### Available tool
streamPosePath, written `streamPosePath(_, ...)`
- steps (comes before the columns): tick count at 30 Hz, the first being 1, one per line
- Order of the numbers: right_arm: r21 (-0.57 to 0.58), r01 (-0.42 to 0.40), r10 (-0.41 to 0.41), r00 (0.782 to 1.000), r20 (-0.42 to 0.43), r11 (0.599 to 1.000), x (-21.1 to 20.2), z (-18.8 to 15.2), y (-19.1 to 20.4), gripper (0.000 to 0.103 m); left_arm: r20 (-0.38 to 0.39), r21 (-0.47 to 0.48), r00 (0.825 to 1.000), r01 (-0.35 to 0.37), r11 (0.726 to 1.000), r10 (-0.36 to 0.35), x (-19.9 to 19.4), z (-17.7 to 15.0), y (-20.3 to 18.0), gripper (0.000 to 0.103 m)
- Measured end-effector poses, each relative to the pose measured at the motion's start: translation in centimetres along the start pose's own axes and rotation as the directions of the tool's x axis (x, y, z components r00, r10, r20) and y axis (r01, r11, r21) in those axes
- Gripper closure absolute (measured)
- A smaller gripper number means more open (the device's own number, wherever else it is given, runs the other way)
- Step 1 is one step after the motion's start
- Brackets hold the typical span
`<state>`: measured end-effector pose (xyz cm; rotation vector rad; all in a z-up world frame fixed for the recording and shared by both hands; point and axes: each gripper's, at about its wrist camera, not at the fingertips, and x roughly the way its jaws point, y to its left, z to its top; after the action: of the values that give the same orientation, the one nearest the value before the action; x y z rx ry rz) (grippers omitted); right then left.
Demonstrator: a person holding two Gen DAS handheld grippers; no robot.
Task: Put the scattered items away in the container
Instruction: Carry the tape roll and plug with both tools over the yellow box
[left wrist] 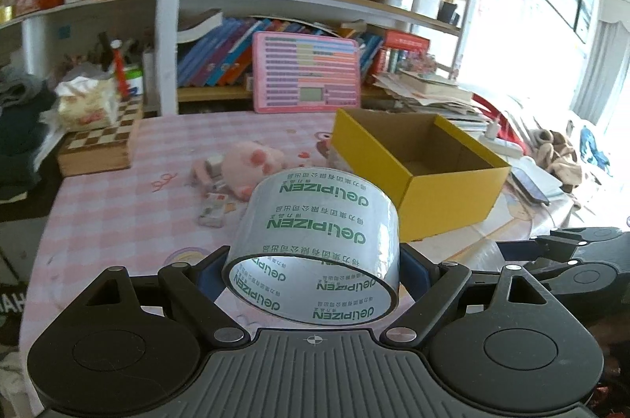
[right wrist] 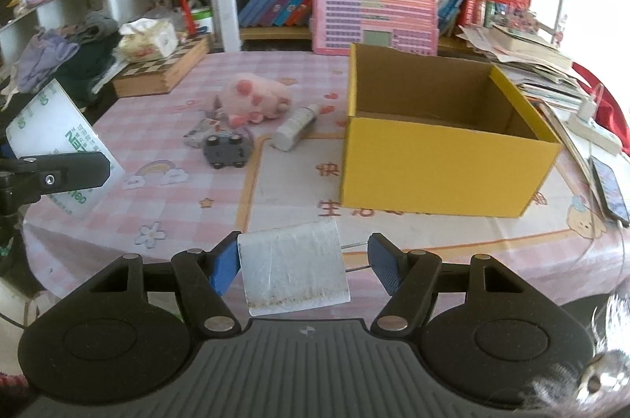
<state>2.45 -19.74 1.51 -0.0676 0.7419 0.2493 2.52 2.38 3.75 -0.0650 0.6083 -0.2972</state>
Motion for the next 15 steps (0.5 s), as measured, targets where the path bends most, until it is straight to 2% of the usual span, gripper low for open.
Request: streamPosePath(15,0.067,0.07,-0.068,0.997,-0.024,0.995,0.0,-0.1,-4.5,0.037,-0.022,0.049,0.996,0.083,0.995,-0.082,3.2,1.3,-3.2,0.015)
